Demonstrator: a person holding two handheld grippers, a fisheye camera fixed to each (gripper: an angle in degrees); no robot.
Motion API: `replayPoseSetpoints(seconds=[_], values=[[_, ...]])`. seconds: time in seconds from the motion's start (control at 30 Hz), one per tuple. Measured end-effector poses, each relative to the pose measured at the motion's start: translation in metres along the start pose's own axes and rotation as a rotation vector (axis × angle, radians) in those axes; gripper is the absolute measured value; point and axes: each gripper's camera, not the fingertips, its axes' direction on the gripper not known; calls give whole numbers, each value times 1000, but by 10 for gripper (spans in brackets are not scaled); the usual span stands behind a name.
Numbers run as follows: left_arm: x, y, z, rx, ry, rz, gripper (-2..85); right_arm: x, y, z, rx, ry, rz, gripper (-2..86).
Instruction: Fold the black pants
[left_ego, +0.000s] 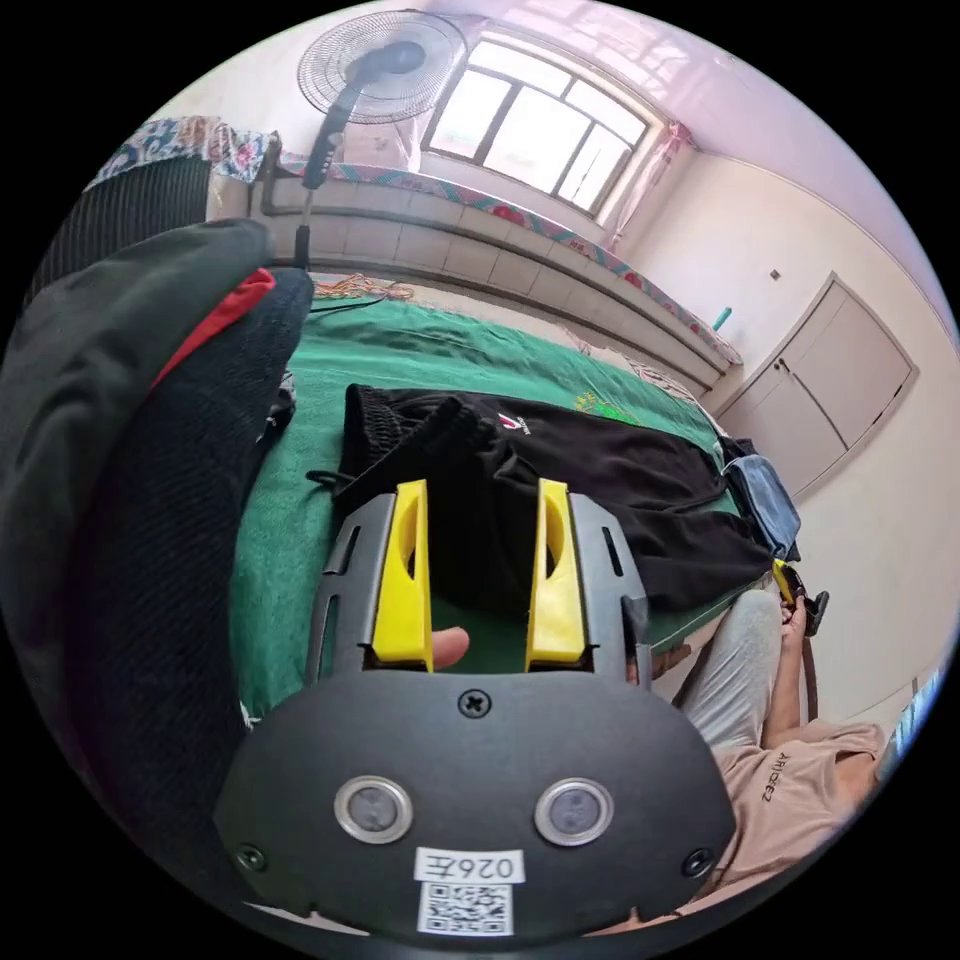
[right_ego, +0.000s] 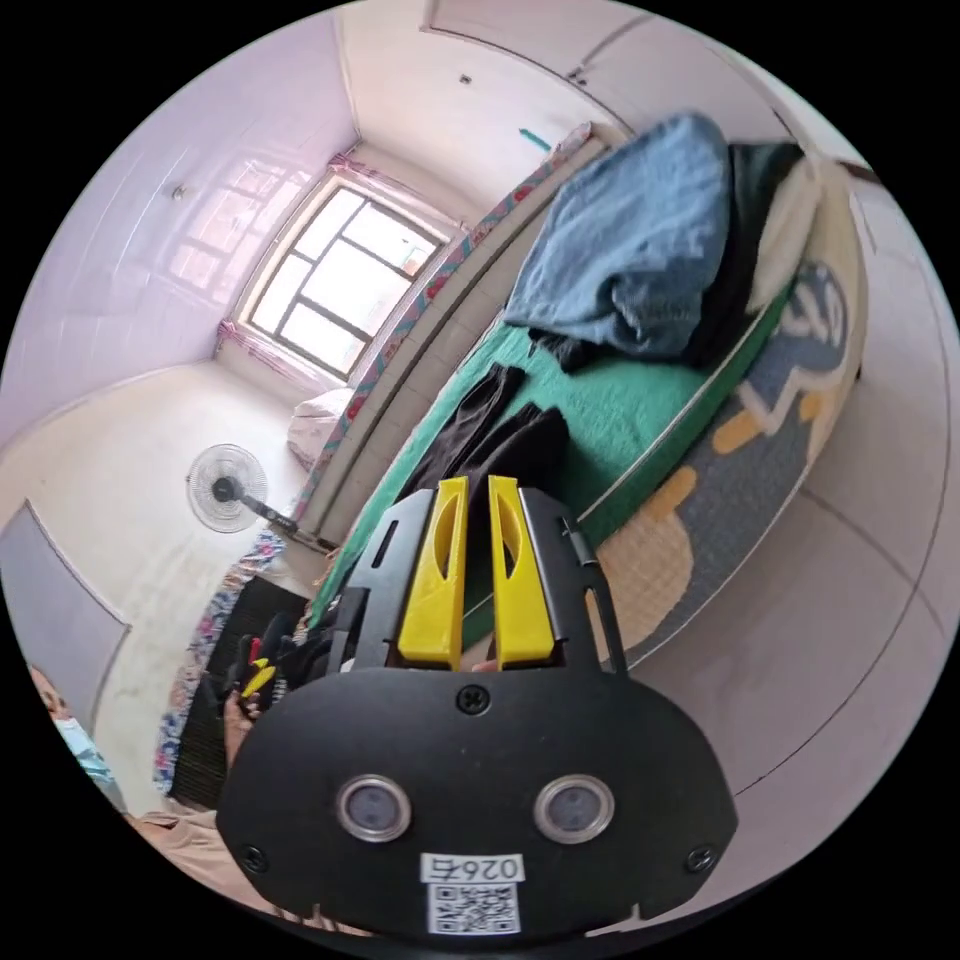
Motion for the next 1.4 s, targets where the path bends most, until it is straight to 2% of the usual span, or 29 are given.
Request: replayPoseSetpoints(seconds=[0.07, 0.2, 0.33, 0.43, 0.57, 0.63, 0.7, 0.8, 0.97, 1.03, 1.1, 1.23, 1.4], values=[[9, -19, 21, -52, -13, 9, 187, -26, 1, 2, 16, 39, -94, 22], [23, -44, 76, -215, -85, 13, 179, -80, -6, 57, -123, 106, -272, 35], [28, -37, 116, -366, -128, 86, 45, -101, -6, 130, -209, 269, -331, 55], [29, -15, 105, -278, -130, 122, 26, -108, -12, 181, -276, 280, -369, 75], [11, 21, 63, -104, -12, 84, 14, -124, -5, 258, -461, 265, -525, 97], [1, 37, 46, -42, 45, 60, 12, -115, 21, 328, -781, 352, -594, 98], [-13, 58, 29, 17, 111, 21, 10, -125, 35, 329, -698, 364, -681, 53], [-32, 89, 11, 101, 178, -44, 9, -127, 51, 328, -725, 291, -655, -4], [-59, 147, -22, 288, 237, -165, 5, -145, 79, 252, -357, 184, -631, -12], [-59, 160, -34, 348, 229, -166, 4, -171, 93, 216, -189, 163, -670, -12], [-52, 165, -44, 399, 213, -147, 3, -195, 97, 205, -109, 171, -708, -12], [-32, 155, -49, 452, 128, -100, 3, -244, 91, 236, -9, 264, -778, -12], [-27, 112, -22, 437, 75, -114, 6, -267, 49, 342, -74, 330, -777, -12]])
